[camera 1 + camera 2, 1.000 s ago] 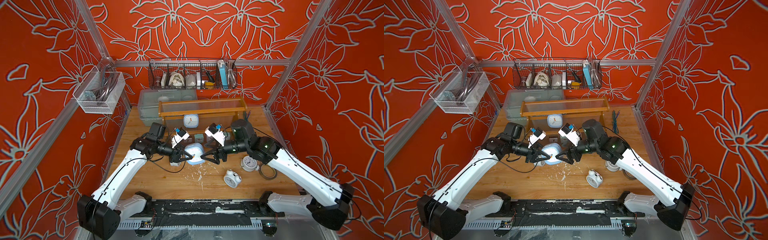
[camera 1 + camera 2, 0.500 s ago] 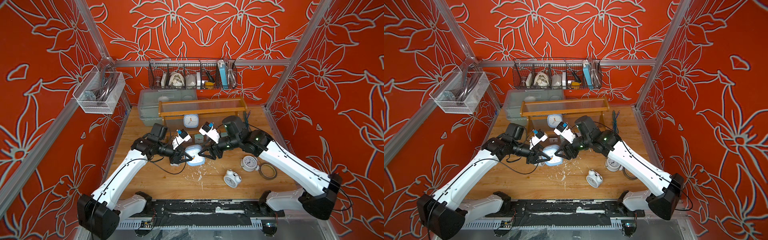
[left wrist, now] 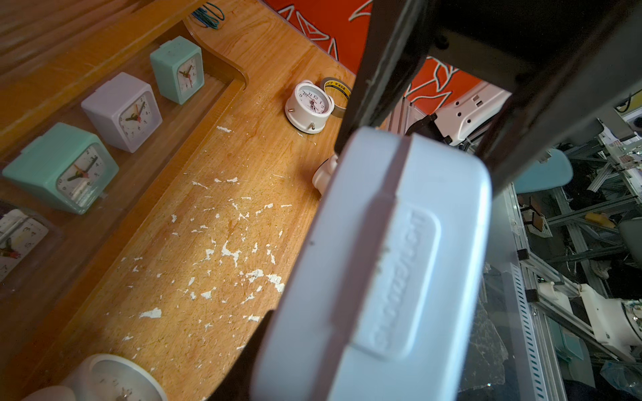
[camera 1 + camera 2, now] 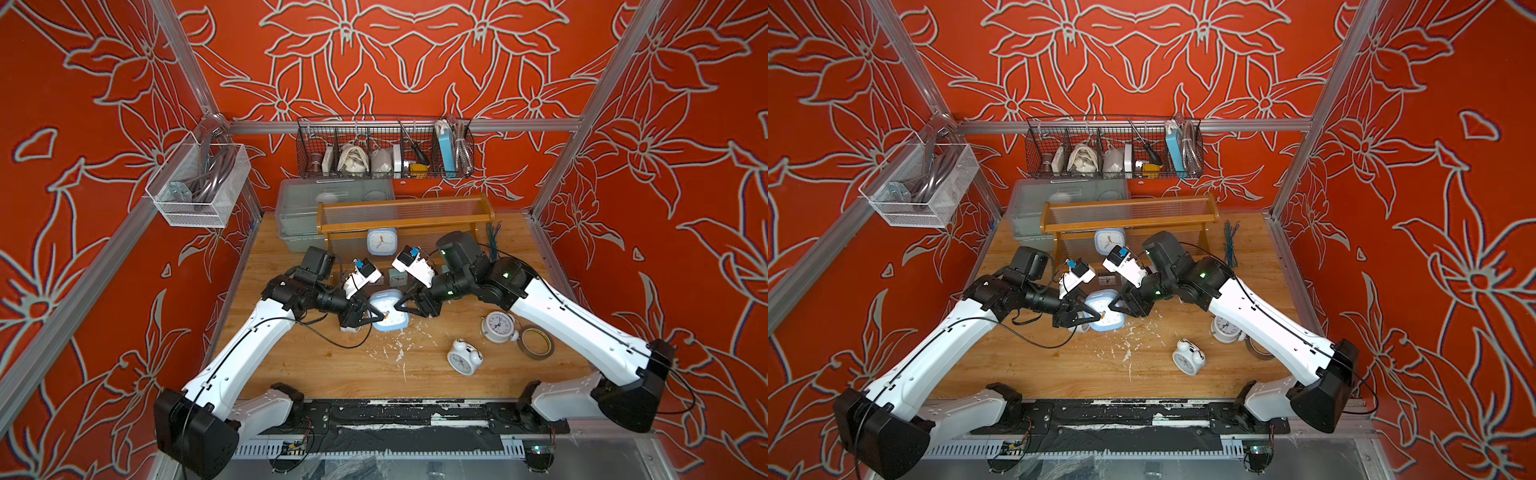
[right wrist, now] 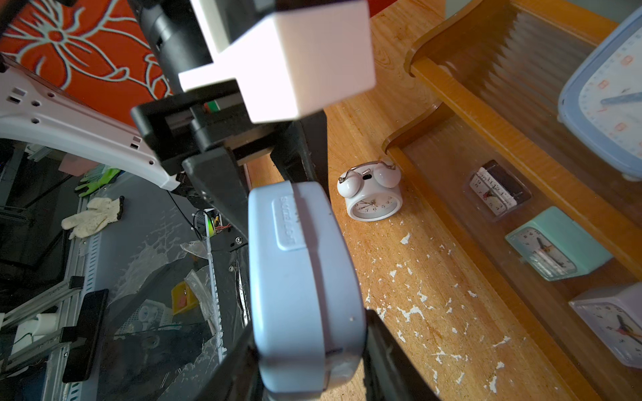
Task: Place the alarm clocks on the shelf by style
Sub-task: Pick up the alarm from the center of the board, then place the alarm on the shelf.
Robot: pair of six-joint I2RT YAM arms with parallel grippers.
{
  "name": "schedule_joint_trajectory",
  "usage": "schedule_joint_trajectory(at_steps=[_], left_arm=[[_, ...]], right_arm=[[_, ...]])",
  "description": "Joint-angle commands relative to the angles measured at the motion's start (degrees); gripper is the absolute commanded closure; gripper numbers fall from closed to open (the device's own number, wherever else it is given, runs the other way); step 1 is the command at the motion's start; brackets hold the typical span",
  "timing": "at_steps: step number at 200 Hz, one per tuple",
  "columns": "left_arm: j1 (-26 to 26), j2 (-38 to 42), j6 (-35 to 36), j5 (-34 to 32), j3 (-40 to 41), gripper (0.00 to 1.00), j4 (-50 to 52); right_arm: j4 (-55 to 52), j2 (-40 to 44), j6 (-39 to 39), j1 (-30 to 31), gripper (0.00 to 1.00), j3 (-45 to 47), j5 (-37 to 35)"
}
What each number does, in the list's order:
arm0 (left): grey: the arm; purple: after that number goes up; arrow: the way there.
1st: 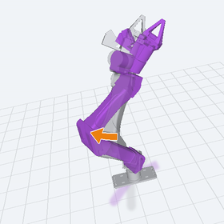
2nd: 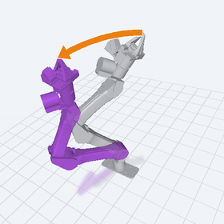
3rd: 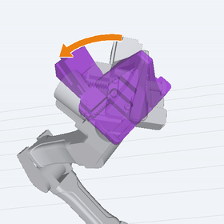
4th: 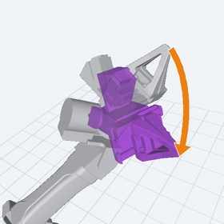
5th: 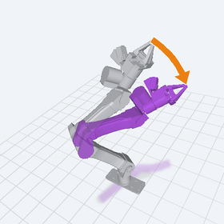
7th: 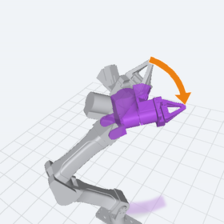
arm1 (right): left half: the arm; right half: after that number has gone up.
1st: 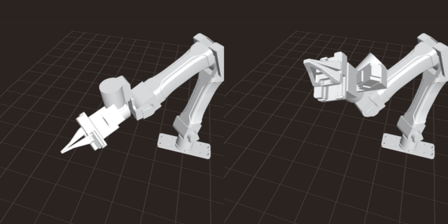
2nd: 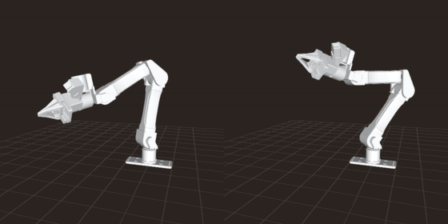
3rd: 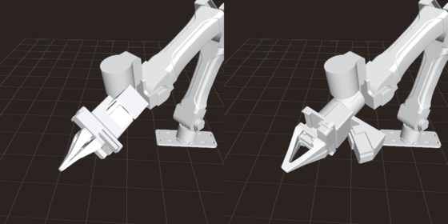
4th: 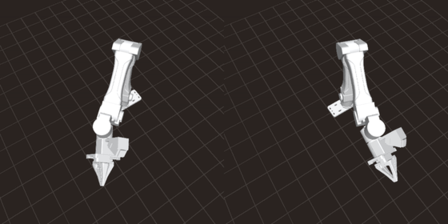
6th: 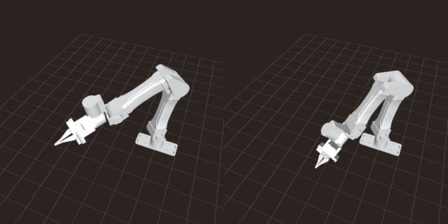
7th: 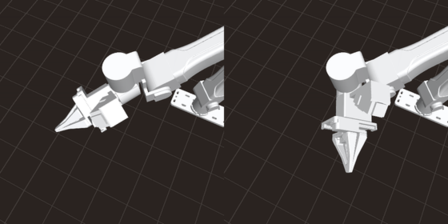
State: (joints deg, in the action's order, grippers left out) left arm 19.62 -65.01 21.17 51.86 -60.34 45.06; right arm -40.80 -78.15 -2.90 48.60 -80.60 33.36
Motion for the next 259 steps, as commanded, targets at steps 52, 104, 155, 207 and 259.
schedule_joint_trajectory(at_steps=[52, 104, 155, 207, 259], left_arm=[[0.59, 0.72, 0.43, 1.21, -0.99, 0.63, 0.23], [0.54, 1.11, 2.24, 1.14, -0.48, 0.34, 0.79], [-3.56, 1.63, 1.78, 1.95, -1.32, 0.24, 1.35], [-9.87, 3.48, 0.3, 5.52, -0.79, 0.22, 1.44], [-11.88, 4.37, -1.13, 6.63, -0.09, 0.22, 0.35]], right_arm=[[2.26, 0.83, 1.73, -0.22, 0.71, 1.75, -2.65], [8.58, 5.67, 1.27, -4.77, 0.74, 8.44, -0.31], [15.53, 10.96, -0.51, -15.34, 0.76, 16.32, -0.32], [23.19, 12.82, -2.56, -22.92, 0.76, 19.25, -3.54], [29.51, 10.33, -3.48, -23.73, 0.76, 18.94, -12.81]])
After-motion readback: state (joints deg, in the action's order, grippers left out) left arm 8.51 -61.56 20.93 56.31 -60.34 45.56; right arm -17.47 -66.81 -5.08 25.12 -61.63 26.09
